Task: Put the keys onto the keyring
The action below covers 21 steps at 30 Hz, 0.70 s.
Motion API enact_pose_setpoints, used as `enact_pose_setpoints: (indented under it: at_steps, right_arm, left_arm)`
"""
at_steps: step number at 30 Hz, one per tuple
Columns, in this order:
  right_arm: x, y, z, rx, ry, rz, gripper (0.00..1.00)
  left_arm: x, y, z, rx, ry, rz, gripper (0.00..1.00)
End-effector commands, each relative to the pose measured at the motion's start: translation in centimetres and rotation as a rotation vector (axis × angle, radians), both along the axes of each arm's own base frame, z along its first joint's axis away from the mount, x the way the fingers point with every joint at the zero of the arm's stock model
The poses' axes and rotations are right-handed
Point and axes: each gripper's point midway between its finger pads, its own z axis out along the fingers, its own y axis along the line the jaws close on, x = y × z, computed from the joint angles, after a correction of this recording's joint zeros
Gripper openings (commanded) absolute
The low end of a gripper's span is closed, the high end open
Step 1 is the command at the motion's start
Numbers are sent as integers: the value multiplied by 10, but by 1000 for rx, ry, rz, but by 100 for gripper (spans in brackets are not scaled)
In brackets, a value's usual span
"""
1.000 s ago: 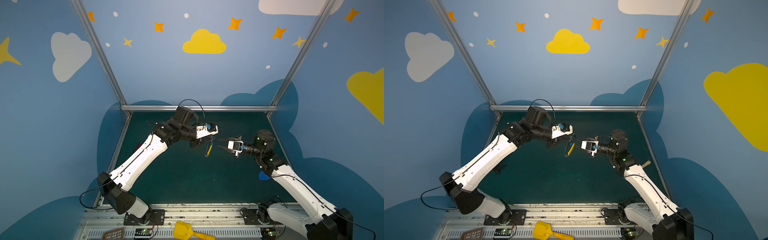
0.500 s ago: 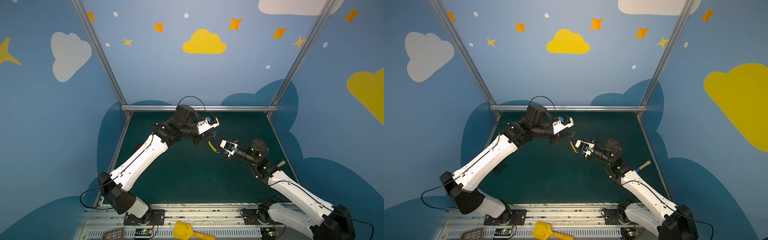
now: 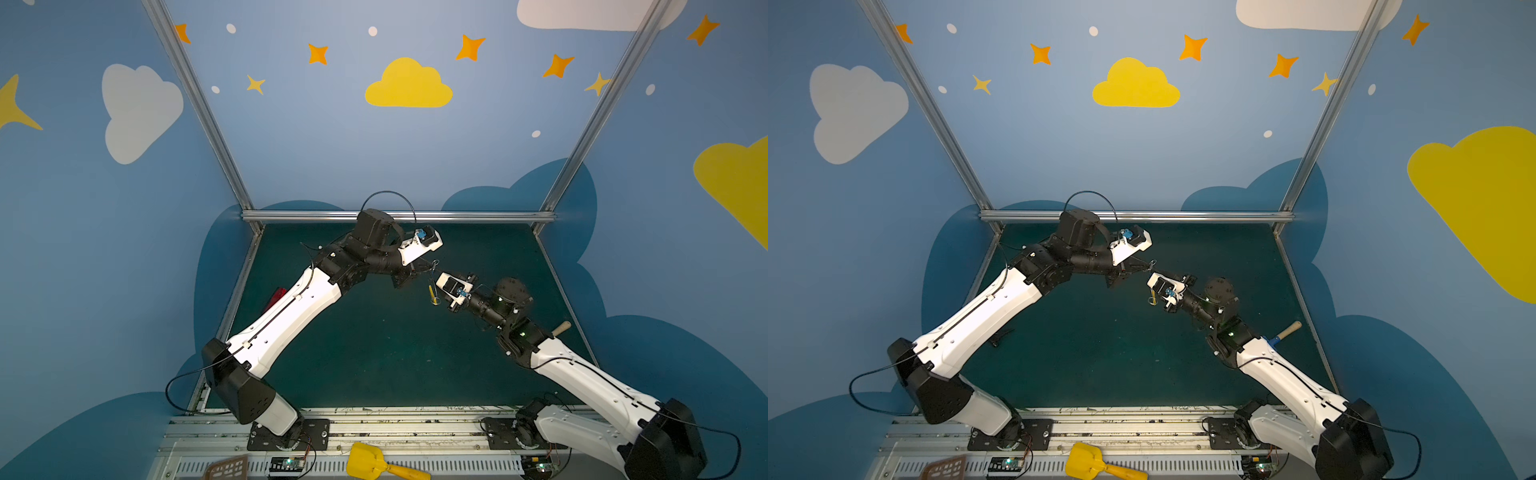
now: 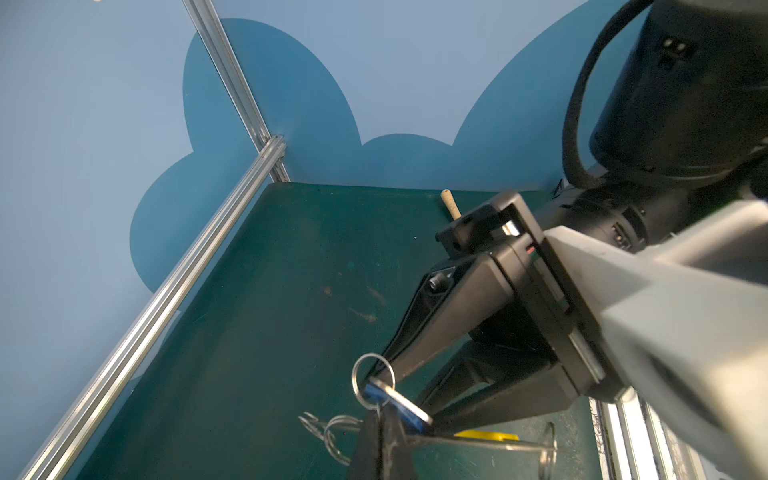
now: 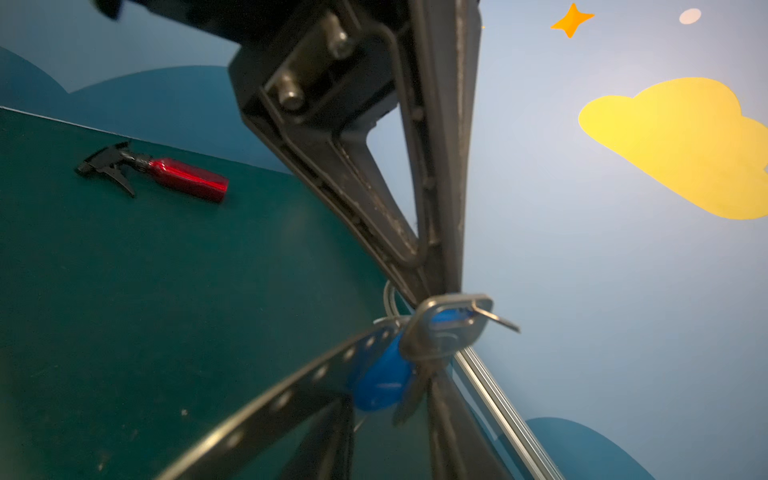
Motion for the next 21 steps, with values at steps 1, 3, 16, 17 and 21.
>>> enact_pose_setpoints:
  at_steps: [1,3,16,17,21]
  right_arm:
    - [1,-6,15,18,-49,-40,27]
    - [0,-7,14,12,-46,-45,26]
    - [2,-15,7,-29,-41,-90,11]
    - [2,-16,7,-37,-47,-95,11]
    - [1,-21,8,-58,-70,-113,9]
  left_arm:
    - [-1,-3,7,-20,-6,-2,3]
    - [0,-2,6,-17,-7,0,3]
    - [-3,-4,10,-29,-1,-14,3]
    - [-3,-4,12,-30,-5,-15,3]
    - [-5,-4,12,-27,-6,-23,3]
